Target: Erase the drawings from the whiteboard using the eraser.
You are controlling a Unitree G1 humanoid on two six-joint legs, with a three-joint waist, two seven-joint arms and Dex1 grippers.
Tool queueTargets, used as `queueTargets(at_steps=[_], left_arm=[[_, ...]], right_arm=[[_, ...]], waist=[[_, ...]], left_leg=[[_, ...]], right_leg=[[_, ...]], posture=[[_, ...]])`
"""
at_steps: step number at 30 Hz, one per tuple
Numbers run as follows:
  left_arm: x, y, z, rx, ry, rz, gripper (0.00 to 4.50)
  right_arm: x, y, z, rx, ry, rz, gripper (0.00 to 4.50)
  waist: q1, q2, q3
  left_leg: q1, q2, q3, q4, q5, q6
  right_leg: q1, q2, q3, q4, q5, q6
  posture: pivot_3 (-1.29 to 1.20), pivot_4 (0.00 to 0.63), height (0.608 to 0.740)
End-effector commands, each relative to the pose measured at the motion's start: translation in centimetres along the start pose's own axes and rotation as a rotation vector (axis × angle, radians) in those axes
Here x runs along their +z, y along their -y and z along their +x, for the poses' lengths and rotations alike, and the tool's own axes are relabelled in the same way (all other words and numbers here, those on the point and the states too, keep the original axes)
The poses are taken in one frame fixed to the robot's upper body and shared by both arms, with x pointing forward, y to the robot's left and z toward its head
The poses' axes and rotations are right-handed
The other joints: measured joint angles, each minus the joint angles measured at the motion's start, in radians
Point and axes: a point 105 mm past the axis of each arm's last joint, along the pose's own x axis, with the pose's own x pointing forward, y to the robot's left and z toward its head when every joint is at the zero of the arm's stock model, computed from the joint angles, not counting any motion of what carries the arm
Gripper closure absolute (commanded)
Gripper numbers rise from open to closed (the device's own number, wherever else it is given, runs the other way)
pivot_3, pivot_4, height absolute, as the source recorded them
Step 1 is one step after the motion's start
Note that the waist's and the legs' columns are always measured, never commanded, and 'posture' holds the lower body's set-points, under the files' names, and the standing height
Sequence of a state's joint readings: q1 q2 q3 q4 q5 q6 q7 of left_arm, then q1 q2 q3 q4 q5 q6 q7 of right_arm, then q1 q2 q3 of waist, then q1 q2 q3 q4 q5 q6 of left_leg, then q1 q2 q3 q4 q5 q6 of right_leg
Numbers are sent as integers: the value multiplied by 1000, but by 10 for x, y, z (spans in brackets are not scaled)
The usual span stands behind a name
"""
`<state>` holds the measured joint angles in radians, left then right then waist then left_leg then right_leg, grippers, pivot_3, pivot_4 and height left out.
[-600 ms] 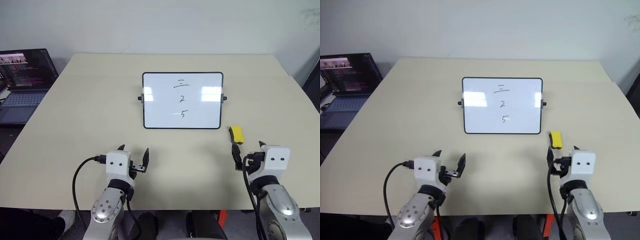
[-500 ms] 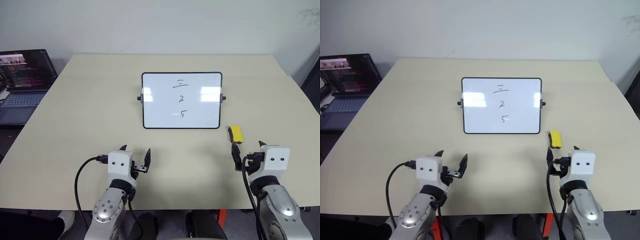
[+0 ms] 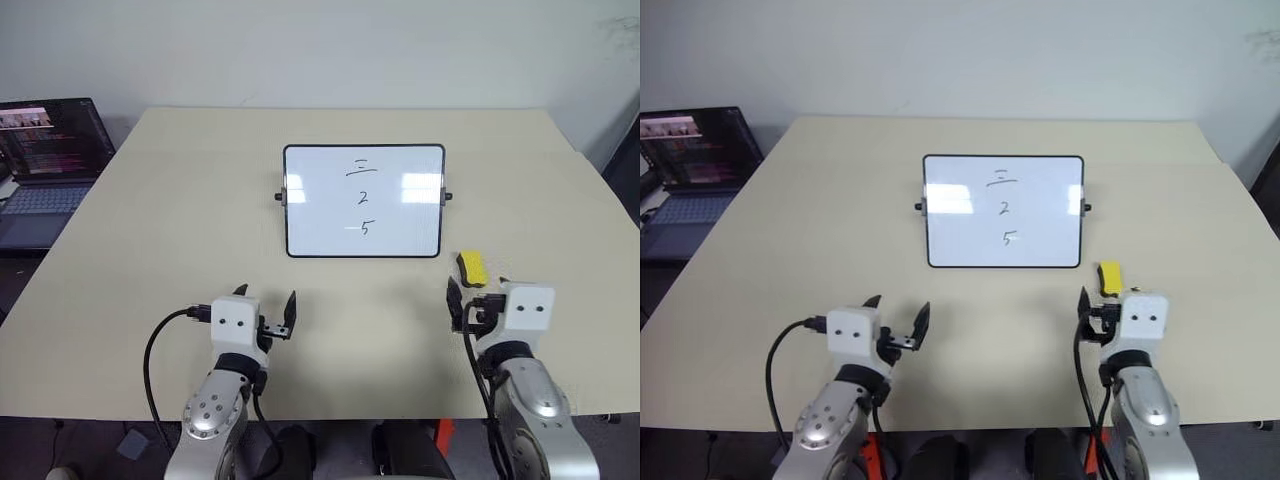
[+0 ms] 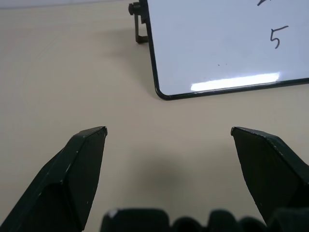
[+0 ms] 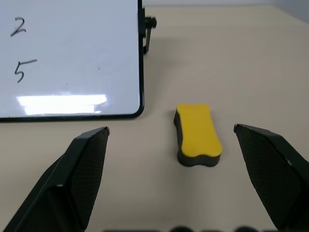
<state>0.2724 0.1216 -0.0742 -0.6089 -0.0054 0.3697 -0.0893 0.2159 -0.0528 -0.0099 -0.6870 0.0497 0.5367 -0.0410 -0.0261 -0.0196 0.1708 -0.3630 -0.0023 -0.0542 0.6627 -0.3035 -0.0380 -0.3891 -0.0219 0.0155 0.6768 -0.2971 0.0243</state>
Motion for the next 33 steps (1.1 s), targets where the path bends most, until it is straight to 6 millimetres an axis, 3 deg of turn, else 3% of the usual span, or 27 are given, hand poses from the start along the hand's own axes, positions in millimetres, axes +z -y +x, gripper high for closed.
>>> queueTargets(at_steps=[1,14,19,22,33], left_arm=[[10,-1,3,9,40,31,0],[11,-10,10,-31,49,32,0],[26,-28,18,-78,66,27,0],[38,-35,25,-139,77,33,0],[92,6,31,-717,50,-23,0]], right_arm=[[4,0,-2,-17,34,0,37],[-23,42,-16,-70,25,-1,37],[-27,62,-17,-69,10,15,37],[-18,68,-9,-72,13,13,37],[20,40,38,37,-4,103,37]], waist=[[1,0,0],[-1,0,0],[0,0,0],[-1,0,0],[-2,0,0]], left_leg=[[0,0,0,0,0,0],[0,0,0,0,0,0],[1,0,0,0,0,0],[1,0,0,0,0,0],[0,-1,0,0,0,0]], right_leg=[[0,0,0,0,0,-1],[0,0,0,0,1,-3],[0,0,-1,1,1,-3],[0,0,0,2,2,-4],[0,1,0,2,2,-4]], posture=[[0,150,740],[0,150,740],[0,150,740],[0,150,740],[0,150,740]])
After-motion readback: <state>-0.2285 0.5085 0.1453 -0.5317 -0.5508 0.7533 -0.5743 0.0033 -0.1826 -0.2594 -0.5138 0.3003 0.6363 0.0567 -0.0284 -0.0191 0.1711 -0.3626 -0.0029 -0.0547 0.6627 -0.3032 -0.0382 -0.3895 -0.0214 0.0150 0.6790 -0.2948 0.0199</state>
